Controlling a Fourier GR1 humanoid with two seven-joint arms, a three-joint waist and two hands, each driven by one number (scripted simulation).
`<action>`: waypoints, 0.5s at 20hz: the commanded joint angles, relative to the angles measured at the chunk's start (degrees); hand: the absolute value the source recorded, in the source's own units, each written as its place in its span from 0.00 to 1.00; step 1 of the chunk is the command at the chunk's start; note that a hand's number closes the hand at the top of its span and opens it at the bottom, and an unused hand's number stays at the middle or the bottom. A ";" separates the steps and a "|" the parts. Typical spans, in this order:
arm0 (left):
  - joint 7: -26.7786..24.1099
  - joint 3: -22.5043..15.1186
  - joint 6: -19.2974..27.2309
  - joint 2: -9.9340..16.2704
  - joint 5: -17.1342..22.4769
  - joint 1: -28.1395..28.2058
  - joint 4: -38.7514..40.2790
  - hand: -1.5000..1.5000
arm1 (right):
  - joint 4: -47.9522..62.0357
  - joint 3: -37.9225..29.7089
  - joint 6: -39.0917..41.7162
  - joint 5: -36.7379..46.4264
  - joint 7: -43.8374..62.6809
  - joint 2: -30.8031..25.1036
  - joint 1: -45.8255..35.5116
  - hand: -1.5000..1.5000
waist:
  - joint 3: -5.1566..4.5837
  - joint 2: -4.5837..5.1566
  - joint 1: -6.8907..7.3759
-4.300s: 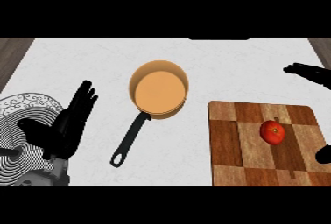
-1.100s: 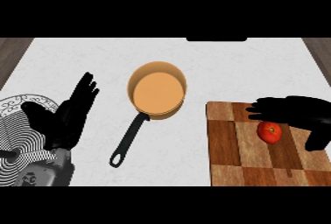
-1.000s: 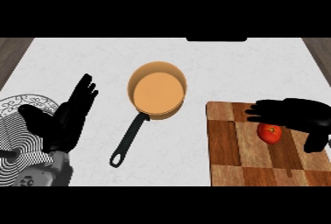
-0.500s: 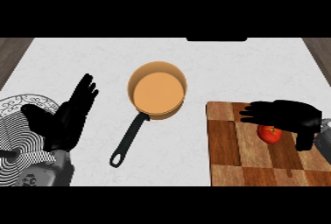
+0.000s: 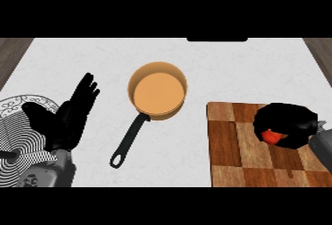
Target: Pick the tomato from the cutting board and place it in the pot
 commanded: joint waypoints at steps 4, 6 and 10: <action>2.60 1.04 -0.70 -0.05 0.10 0.25 -3.17 0.50 | -1.36 -2.35 0.26 0.08 -6.57 -0.05 2.57 1.00 | 0.01 -0.08 -0.17; 2.90 0.39 0.20 -1.50 -0.86 -1.86 -1.17 0.50 | 3.60 -3.31 1.68 0.26 -6.71 2.26 -2.10 1.00 | 0.01 0.03 0.11; 1.68 2.59 0.58 0.14 -0.37 1.02 -1.20 0.50 | 3.69 -11.48 3.87 -4.73 24.53 10.85 5.13 1.00 | -0.29 -1.28 -4.11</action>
